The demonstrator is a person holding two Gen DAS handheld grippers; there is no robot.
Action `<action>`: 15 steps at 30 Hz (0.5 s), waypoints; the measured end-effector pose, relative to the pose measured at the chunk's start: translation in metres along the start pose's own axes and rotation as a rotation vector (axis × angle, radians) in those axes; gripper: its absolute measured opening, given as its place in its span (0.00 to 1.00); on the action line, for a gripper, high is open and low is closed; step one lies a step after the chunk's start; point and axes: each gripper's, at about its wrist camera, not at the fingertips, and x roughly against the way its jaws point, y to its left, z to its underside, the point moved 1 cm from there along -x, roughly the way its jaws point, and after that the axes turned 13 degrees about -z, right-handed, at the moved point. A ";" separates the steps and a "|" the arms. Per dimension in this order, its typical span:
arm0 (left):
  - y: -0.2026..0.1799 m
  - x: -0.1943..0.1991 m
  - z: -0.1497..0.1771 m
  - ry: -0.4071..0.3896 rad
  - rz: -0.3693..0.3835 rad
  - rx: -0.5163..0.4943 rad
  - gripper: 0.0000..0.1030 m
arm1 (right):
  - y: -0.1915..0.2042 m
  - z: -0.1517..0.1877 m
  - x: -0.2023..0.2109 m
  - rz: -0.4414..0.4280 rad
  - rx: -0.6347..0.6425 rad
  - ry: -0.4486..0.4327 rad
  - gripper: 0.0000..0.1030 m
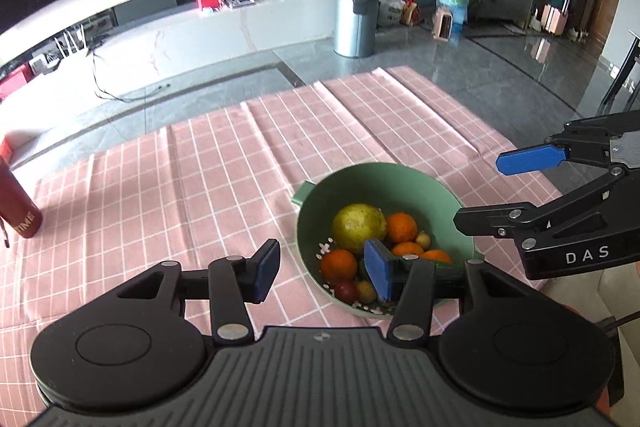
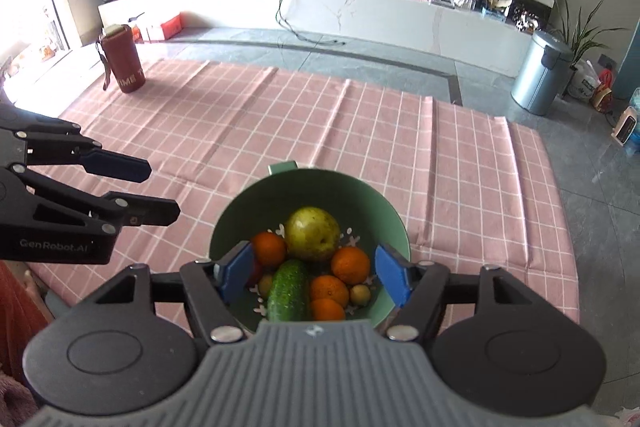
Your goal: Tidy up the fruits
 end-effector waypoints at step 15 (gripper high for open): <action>0.019 0.063 0.060 -0.299 -0.294 0.128 0.89 | 0.087 0.055 0.043 0.092 -0.083 -0.377 0.95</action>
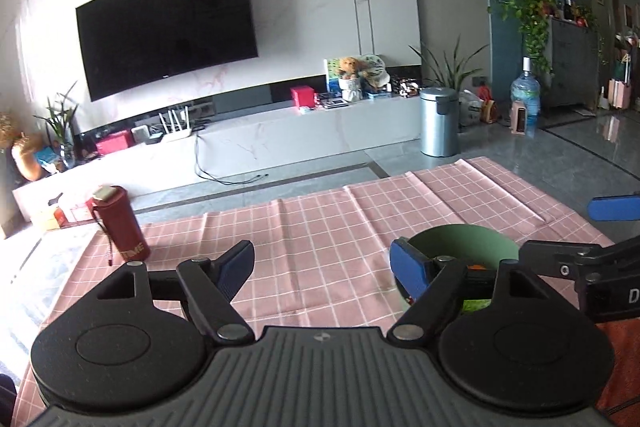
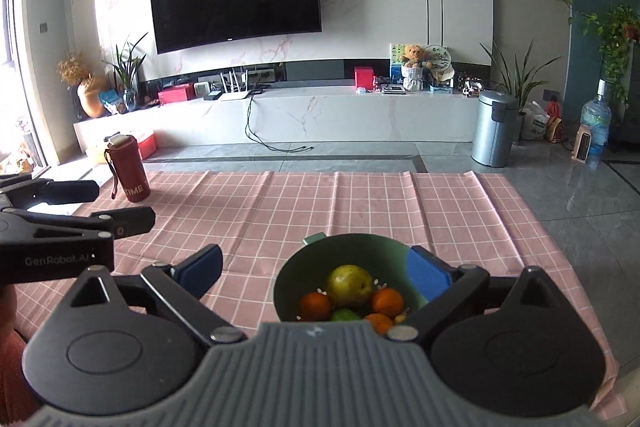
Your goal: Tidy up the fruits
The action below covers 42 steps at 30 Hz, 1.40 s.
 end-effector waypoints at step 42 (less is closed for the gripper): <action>-0.013 -0.043 0.088 0.298 -0.032 -0.024 0.89 | -0.005 0.090 -0.039 0.122 -0.095 0.006 0.95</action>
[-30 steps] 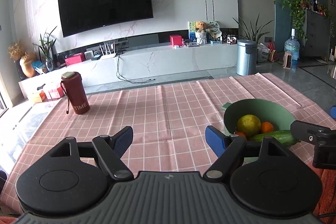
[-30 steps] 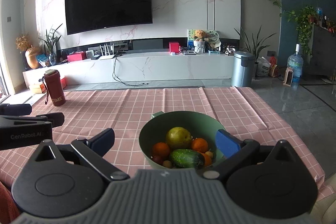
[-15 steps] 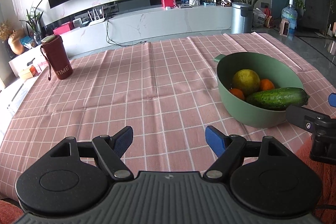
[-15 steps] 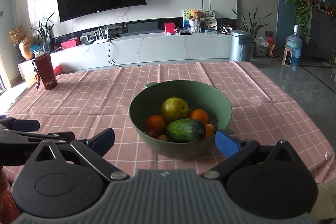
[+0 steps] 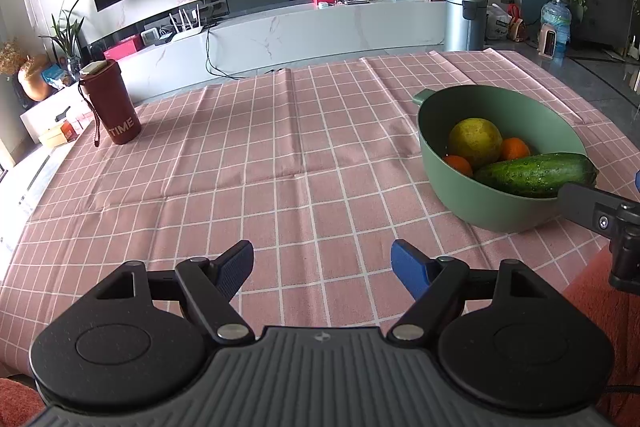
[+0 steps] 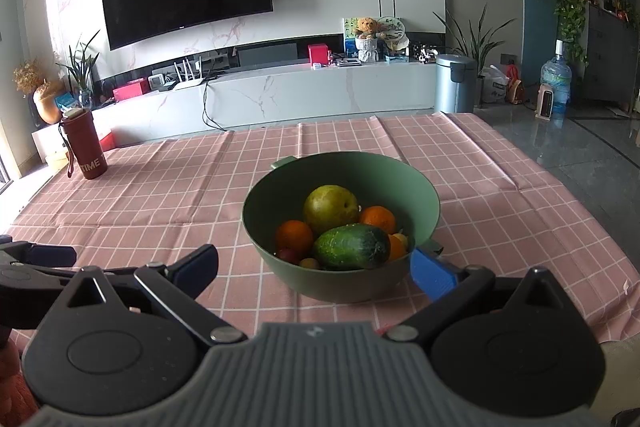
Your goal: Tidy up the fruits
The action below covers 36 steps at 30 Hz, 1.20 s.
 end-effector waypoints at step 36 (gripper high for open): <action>0.003 0.003 -0.001 -0.004 -0.002 0.009 0.89 | 0.005 0.002 -0.001 0.010 0.019 0.010 0.95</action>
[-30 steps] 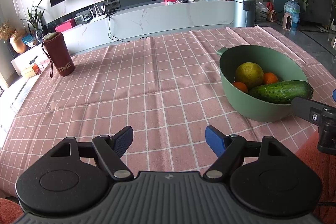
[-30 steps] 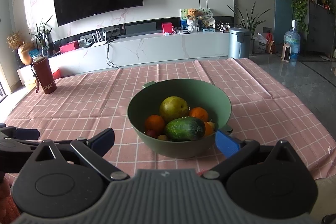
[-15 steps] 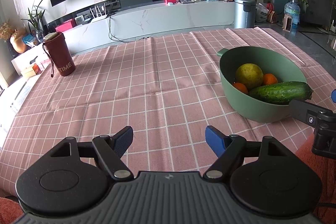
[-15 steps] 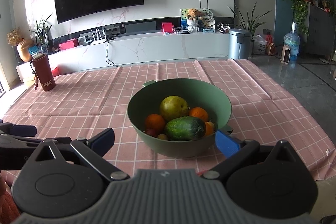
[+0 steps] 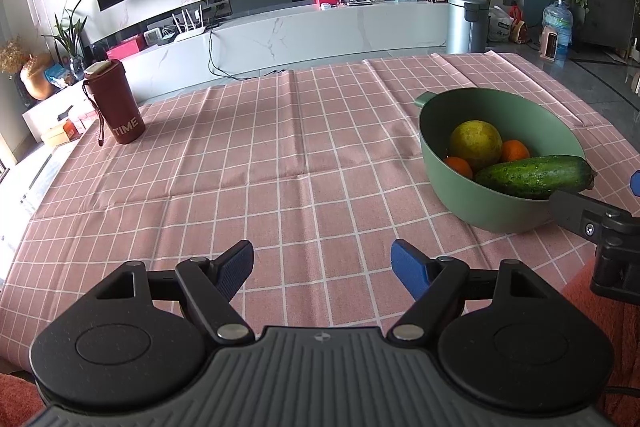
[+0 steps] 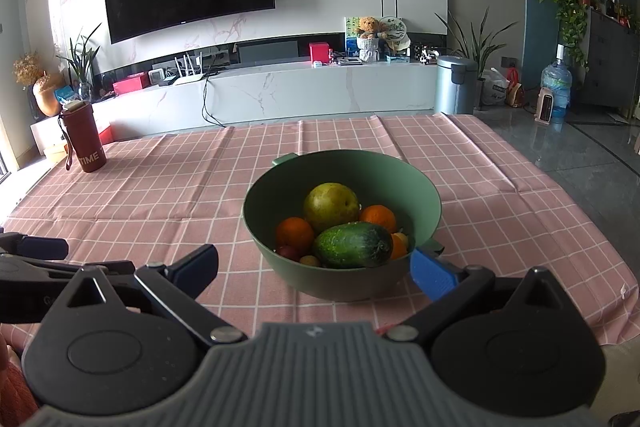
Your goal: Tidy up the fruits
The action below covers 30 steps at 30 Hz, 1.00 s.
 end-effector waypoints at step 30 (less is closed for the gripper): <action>0.000 0.007 -0.002 -0.008 0.003 -0.006 0.89 | -0.002 0.000 0.001 -0.001 0.004 -0.003 0.95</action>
